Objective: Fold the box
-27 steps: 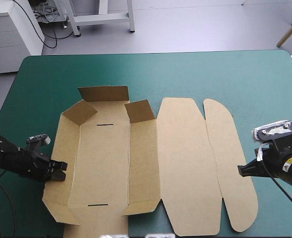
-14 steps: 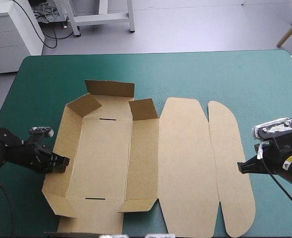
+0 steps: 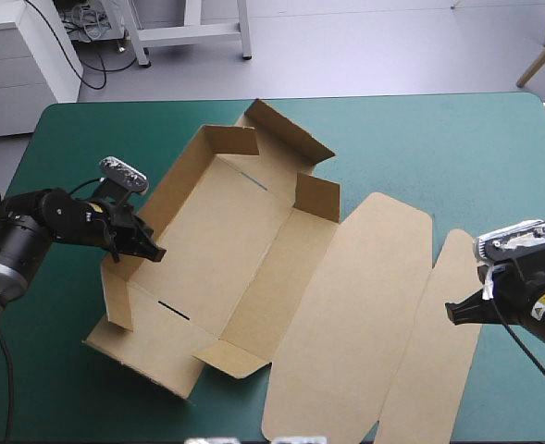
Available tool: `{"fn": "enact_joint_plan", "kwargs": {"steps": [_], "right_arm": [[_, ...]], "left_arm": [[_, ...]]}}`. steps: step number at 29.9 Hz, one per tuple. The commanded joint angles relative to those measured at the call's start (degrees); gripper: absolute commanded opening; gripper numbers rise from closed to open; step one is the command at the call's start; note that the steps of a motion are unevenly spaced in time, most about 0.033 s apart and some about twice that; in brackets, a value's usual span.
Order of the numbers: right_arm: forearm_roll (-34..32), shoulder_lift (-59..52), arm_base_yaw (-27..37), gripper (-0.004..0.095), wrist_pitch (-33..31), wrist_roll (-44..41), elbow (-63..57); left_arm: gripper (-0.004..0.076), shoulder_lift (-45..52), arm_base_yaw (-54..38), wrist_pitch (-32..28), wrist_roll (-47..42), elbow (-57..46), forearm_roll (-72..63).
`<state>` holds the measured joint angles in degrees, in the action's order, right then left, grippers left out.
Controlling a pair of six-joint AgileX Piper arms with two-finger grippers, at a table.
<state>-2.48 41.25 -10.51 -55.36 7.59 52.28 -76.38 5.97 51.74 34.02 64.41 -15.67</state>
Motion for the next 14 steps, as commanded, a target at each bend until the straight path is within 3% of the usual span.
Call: {"fn": "enact_joint_plan", "kwargs": {"steps": [1,14], "right_arm": [[-0.46,-1.68,0.29,-0.0019,4.15,0.43,2.69],[-1.82,-5.54,0.29,-0.0019,3.60,-0.30,7.49]], "left_arm": [[-0.0010,1.20,3.98,-5.50,0.02,4.01,3.84],[-0.0010,0.29,21.13,-13.71,0.99,4.53,30.55]]}}
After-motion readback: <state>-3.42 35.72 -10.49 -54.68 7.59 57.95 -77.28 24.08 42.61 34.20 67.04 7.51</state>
